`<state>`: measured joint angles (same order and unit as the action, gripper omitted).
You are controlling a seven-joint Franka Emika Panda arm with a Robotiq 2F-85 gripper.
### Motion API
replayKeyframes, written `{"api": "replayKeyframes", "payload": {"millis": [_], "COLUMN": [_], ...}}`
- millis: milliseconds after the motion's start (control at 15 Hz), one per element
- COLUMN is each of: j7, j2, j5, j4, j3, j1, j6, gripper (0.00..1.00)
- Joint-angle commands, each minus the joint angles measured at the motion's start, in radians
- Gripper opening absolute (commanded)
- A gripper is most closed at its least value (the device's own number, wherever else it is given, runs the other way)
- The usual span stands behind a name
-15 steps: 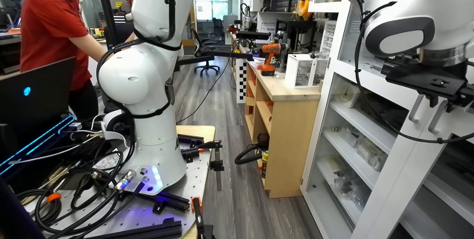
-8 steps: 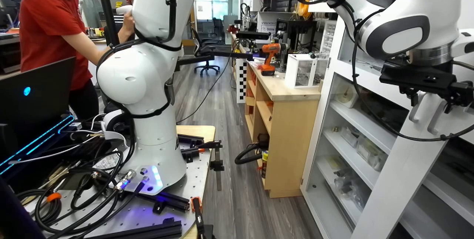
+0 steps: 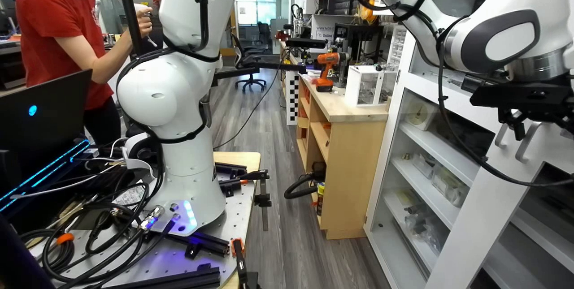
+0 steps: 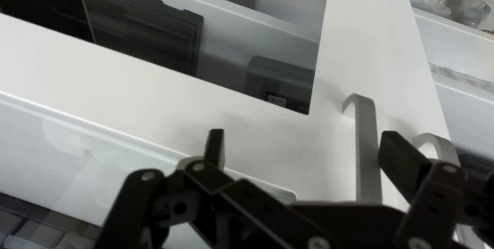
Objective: Close the door of the cabinet.
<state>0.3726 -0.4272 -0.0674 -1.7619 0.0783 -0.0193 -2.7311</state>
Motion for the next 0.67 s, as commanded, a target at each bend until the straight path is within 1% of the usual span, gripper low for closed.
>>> {"api": "replayKeyframes", "payload": {"millis": [0, 267, 600], "j7": [-0.126, -0.193, -0.218], "j2": [0.062, 0.119, 0.195], "j5": [-0.100, -0.149, -0.145], "j4": [-0.037, -0.063, -0.085], "j3": [0.050, 0.079, 0.065], "j1": [0.000, -0.009, -0.019], "j6": [0.069, 0.206, 0.409], "gripper": [1.00, 1.00, 1.00]}}
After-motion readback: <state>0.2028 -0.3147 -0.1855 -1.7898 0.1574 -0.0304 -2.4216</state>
